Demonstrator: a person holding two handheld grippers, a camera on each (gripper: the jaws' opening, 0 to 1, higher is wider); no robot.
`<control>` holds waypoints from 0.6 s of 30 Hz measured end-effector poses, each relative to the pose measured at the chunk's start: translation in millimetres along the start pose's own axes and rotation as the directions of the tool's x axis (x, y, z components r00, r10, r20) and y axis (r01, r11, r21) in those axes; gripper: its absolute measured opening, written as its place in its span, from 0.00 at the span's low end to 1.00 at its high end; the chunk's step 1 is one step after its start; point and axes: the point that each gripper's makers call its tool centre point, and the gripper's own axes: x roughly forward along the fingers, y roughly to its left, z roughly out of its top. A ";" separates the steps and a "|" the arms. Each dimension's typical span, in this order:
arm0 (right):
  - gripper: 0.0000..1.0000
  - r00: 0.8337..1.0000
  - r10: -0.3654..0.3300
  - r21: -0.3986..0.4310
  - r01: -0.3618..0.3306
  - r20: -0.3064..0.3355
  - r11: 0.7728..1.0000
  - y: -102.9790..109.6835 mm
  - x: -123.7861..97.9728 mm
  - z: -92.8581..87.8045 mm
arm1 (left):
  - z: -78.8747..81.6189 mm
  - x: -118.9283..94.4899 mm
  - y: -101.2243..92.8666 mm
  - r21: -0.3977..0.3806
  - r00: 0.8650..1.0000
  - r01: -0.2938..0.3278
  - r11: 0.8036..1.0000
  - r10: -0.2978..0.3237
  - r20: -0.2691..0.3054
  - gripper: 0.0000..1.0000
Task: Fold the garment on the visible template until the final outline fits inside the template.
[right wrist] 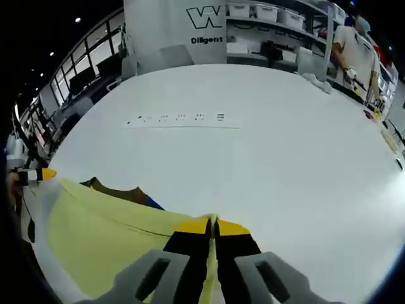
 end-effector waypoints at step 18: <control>0.30 0.995 0.085 -0.358 -0.059 0.057 0.932 1.9 -16.7 0.4 | 3.9 -2.0 -29.3 0.560 0.976 0.166 0.812 -0.217 0.025 0.37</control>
